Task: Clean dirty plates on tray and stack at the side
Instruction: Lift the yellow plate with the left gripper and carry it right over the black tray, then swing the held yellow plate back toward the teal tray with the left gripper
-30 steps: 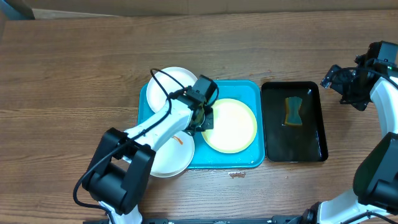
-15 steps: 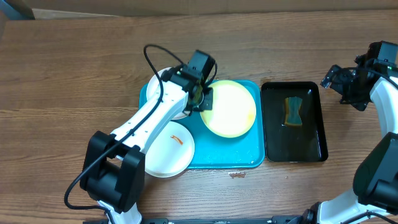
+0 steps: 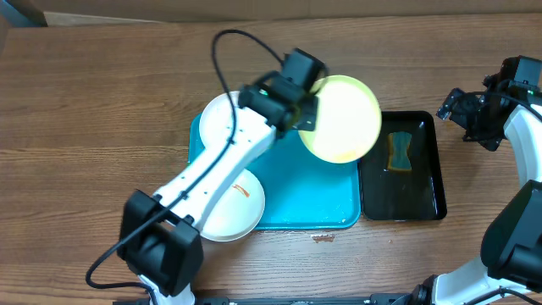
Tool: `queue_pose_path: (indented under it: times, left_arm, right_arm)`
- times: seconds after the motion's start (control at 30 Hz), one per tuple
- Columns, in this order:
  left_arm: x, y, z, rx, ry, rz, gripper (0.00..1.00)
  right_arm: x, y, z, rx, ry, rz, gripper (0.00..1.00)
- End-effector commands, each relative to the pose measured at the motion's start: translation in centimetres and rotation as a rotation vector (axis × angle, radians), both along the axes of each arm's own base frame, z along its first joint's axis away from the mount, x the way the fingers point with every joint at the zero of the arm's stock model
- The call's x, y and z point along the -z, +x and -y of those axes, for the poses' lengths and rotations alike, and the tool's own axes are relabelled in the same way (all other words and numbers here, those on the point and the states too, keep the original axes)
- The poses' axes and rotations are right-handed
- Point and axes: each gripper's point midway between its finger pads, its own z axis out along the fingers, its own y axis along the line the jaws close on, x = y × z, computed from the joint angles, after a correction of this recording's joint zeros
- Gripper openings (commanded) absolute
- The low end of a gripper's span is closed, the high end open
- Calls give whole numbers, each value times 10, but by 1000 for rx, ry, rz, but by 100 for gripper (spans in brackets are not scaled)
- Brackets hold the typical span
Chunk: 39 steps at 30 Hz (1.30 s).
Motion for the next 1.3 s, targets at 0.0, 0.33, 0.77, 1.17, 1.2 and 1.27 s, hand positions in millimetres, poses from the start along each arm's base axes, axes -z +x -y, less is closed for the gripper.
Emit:
queue_pose_path:
  times: [0.0, 0.33, 0.77, 1.17, 1.2, 1.27]
  left_arm:
    - [-26, -1, 14, 12, 89, 149, 4]
    - [-37, -30, 69, 105, 270, 371, 4]
    - [-52, -68, 125, 257, 565, 663, 4]
    - [-91, -81, 139, 180, 651, 845, 4]
    - [-92, -81, 138, 175, 659, 852, 4]
    - [-93, -81, 138, 173, 662, 854, 4]
  right_arm:
    - [-8, 5, 0, -1, -6, 23, 100]
    - [-8, 5, 0, -1, -6, 23, 100]
    - [-8, 5, 0, -1, -6, 23, 100]
    - [-8, 5, 0, -1, -6, 23, 100]
    - [-8, 5, 0, -1, -6, 23, 100]
    - [-8, 5, 0, -1, -6, 23, 100]
